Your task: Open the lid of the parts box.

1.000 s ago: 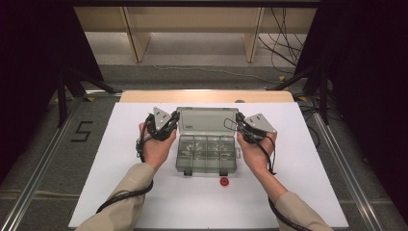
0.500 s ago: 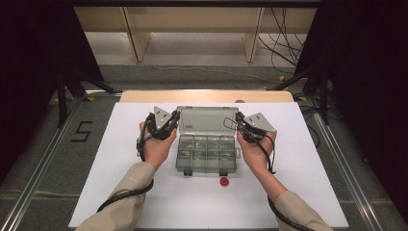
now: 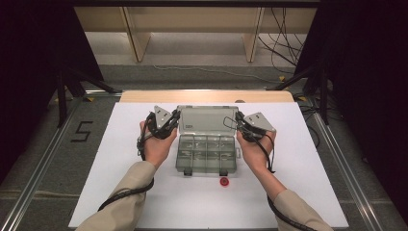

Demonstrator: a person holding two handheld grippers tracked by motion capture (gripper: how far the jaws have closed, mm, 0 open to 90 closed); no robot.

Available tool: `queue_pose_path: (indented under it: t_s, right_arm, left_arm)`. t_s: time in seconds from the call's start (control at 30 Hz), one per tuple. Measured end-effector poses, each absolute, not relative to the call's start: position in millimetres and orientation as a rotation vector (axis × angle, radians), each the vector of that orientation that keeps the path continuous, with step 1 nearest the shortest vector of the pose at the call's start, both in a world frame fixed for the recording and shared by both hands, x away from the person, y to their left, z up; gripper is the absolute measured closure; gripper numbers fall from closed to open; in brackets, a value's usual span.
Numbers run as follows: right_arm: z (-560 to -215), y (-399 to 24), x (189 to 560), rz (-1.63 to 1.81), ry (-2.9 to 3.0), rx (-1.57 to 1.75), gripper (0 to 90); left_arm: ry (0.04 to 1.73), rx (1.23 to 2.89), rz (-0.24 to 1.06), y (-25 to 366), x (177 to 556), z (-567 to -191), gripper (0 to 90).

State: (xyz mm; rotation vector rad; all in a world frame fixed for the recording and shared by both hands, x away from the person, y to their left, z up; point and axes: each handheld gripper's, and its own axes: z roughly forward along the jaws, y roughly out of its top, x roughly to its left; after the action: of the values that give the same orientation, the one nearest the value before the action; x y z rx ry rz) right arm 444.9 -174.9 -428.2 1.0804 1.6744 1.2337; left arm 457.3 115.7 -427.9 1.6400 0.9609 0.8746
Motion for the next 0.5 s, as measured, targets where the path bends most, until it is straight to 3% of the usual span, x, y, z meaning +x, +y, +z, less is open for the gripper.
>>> queue_pose_path:
  t_s: [0.5]
  right_arm:
    - [-430.0, -174.8, 447.8, 1.233, 1.684, 1.083, 84.7]
  left_arm:
    - [0.96, 1.643, 0.877, 115.2, 461.1, -428.5, 83.4]
